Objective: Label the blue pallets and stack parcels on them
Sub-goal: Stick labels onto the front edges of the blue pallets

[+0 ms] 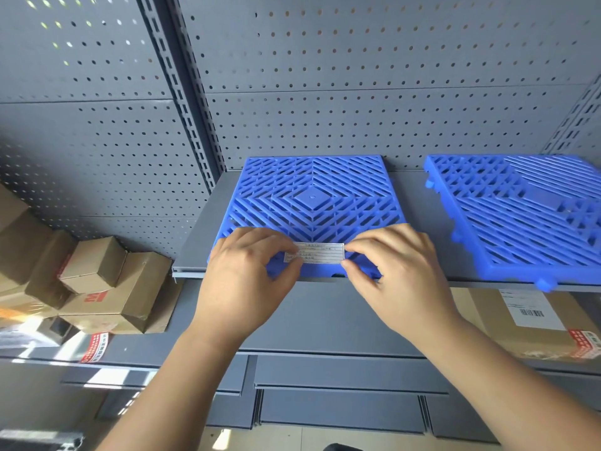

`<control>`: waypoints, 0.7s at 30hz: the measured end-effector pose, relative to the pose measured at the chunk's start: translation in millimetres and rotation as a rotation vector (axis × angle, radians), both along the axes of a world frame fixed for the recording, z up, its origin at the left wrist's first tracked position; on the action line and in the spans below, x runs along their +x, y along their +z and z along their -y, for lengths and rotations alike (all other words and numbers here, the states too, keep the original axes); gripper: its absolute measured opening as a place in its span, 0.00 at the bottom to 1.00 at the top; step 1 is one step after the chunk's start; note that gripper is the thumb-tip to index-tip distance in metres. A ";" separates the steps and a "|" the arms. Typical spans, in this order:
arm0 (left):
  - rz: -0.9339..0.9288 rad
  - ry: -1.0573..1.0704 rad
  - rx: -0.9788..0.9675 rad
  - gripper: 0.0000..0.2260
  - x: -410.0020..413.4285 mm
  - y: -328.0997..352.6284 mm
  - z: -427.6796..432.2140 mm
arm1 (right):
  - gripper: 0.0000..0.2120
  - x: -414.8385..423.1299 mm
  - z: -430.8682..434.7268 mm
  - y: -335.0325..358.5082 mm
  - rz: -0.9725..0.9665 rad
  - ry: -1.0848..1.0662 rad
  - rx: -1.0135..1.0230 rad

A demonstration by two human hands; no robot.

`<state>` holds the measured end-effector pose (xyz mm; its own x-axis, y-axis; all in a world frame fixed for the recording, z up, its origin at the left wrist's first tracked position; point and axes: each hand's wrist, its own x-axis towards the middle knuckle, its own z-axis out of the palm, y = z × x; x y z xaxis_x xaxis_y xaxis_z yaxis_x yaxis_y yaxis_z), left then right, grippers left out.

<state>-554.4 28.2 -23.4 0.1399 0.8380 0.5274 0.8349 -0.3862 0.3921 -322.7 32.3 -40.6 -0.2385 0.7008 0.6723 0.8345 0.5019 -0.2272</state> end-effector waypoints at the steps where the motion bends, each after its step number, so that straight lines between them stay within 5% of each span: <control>1: 0.002 -0.001 0.003 0.06 2.8 1.7 0.4 | 0.06 1.9 0.5 1.6 -0.007 -0.008 0.000; 21: 0.023 -0.111 0.076 0.12 168.1 23.3 -13.7 | 0.12 156.5 14.3 28.5 -0.088 -0.219 0.082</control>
